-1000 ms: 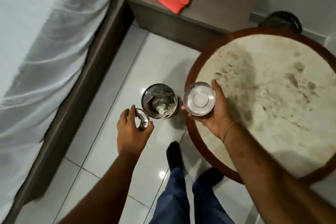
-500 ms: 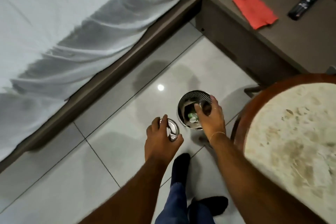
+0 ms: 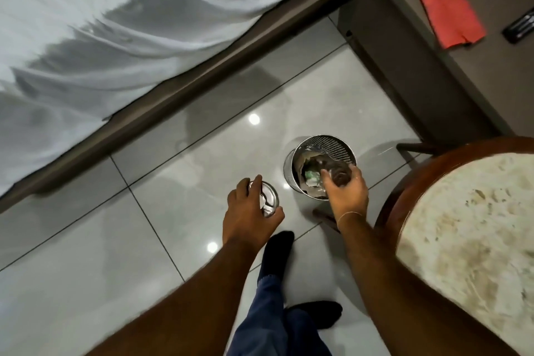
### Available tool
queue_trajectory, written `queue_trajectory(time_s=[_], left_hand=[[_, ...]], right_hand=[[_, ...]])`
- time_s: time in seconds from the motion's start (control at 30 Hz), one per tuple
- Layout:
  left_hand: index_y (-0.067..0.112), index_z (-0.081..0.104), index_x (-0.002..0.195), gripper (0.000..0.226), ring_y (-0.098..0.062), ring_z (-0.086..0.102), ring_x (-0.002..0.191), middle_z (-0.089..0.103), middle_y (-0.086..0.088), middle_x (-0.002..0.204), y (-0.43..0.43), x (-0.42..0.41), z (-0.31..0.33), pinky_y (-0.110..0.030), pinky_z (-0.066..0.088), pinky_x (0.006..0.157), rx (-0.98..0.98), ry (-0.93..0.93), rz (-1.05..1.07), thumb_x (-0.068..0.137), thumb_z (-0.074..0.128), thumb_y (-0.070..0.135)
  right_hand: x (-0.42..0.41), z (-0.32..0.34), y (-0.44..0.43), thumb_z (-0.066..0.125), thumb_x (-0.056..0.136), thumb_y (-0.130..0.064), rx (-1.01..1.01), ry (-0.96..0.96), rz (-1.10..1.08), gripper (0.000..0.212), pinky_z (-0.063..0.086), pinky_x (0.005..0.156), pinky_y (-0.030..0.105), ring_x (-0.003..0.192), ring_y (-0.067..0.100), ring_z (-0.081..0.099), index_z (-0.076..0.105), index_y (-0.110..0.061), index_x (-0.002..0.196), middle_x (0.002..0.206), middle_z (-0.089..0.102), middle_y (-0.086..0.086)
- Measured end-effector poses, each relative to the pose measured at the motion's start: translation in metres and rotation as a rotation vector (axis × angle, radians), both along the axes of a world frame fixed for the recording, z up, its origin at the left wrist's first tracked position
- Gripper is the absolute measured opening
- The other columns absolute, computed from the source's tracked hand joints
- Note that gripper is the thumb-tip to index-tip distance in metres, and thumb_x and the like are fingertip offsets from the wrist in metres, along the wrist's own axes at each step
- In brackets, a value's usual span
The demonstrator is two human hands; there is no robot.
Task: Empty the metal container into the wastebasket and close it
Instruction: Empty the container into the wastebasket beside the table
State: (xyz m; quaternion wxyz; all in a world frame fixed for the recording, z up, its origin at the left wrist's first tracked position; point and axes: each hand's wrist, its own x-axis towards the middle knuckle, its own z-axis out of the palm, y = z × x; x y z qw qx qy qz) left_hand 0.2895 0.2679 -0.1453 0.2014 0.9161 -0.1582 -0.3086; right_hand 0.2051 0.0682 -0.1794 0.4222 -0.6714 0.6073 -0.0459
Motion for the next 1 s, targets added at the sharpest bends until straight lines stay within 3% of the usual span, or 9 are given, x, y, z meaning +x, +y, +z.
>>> queue_trajectory(time_s=[0.13, 0.27, 0.4, 0.5, 0.6, 0.67, 0.73, 0.9, 1.0], left_hand=[[0.027, 0.037, 0.158, 0.088, -0.027, 0.038, 0.143, 0.041, 0.002, 0.158, -0.008, 0.003, -0.005, -0.042, 0.053, 0.098, -0.019, 0.000, 0.001, 0.082, 0.074, 0.051], [0.024, 0.037, 0.159, 0.087, -0.028, 0.038, 0.143, 0.041, -0.001, 0.158, -0.014, 0.003, -0.005, -0.044, 0.053, 0.099, -0.009, 0.015, -0.037, 0.083, 0.075, 0.047], [0.024, 0.037, 0.159, 0.086, -0.029, 0.039, 0.142, 0.042, 0.000, 0.157, -0.015, 0.001, -0.004, -0.046, 0.053, 0.100, -0.007, 0.020, -0.010, 0.084, 0.074, 0.046], [0.022, 0.036, 0.160, 0.088, -0.030, 0.039, 0.143, 0.041, -0.002, 0.159, -0.018, 0.001, -0.002, -0.048, 0.053, 0.103, 0.015, 0.027, -0.064, 0.084, 0.075, 0.044], [0.023, 0.037, 0.159, 0.089, -0.029, 0.041, 0.141, 0.043, -0.001, 0.157, -0.025, 0.007, -0.004, -0.041, 0.050, 0.101, -0.031, 0.018, -0.082, 0.083, 0.076, 0.045], [0.025, 0.041, 0.158, 0.087, -0.029, 0.045, 0.138, 0.046, -0.002, 0.153, -0.032, 0.011, -0.010, -0.035, 0.045, 0.103, -0.071, 0.010, -0.017, 0.081, 0.078, 0.041], [0.028, 0.045, 0.157, 0.087, -0.028, 0.051, 0.133, 0.052, -0.002, 0.145, -0.037, 0.018, -0.017, -0.038, 0.045, 0.112, -0.138, 0.078, 0.051, 0.079, 0.082, 0.035], [0.029, 0.042, 0.159, 0.098, -0.022, 0.058, 0.131, 0.055, -0.001, 0.137, -0.011, 0.045, -0.053, -0.040, 0.044, 0.115, -0.070, 0.199, 0.132, 0.072, 0.089, 0.038], [0.026, 0.040, 0.159, 0.103, -0.021, 0.056, 0.134, 0.052, 0.000, 0.141, 0.007, 0.042, -0.058, -0.038, 0.043, 0.114, -0.013, 0.267, 0.203, 0.068, 0.085, 0.047]], right_hand=[[0.016, 0.005, -0.015, 0.082, 0.080, -0.057, -0.174, -0.110, 0.044, 0.059, 0.059, 0.095, 0.035, 0.107, 0.024, 0.071, 0.057, -0.030, 0.126, 0.121, 0.073, 0.001], [0.021, 0.007, -0.003, 0.083, 0.078, -0.057, -0.027, 0.054, 0.035, 0.061, 0.061, 0.089, 0.044, 0.104, 0.036, 0.073, 0.051, -0.025, 0.118, 0.115, 0.075, 0.008], [0.031, 0.011, -0.002, 0.079, 0.076, -0.069, -0.248, -0.094, 0.079, 0.062, 0.057, 0.081, 0.033, 0.102, 0.028, 0.070, 0.050, -0.032, 0.116, 0.112, 0.073, 0.003], [0.023, 0.007, 0.016, 0.083, 0.081, -0.055, -0.182, 0.084, 0.312, 0.070, 0.059, 0.089, 0.041, 0.112, 0.036, 0.070, 0.054, -0.023, 0.137, 0.122, 0.073, 0.015], [0.021, 0.000, 0.018, 0.073, 0.094, -0.026, -0.290, -0.092, 0.273, 0.040, 0.052, 0.083, 0.026, 0.104, 0.035, 0.072, 0.061, -0.020, 0.132, 0.117, 0.073, 0.018], [0.027, -0.004, 0.010, 0.069, 0.096, -0.022, -0.269, -0.076, 0.293, 0.036, 0.055, 0.089, 0.031, 0.111, 0.035, 0.069, 0.062, -0.021, 0.132, 0.121, 0.072, 0.019], [0.025, -0.009, 0.008, 0.067, 0.099, -0.019, -0.148, -0.057, 0.146, 0.032, 0.057, 0.098, 0.042, 0.116, 0.038, 0.068, 0.069, -0.015, 0.130, 0.125, 0.074, 0.019], [0.022, -0.019, 0.010, 0.063, 0.091, -0.001, -0.132, -0.085, -0.009, 0.027, 0.053, 0.089, 0.030, 0.109, 0.032, 0.069, 0.072, -0.010, 0.115, 0.121, 0.074, 0.013], [0.004, -0.019, 0.009, 0.062, 0.088, 0.004, -0.087, -0.090, -0.112, 0.029, 0.058, 0.094, 0.039, 0.107, 0.034, 0.069, 0.070, -0.010, 0.113, 0.120, 0.072, 0.014]])
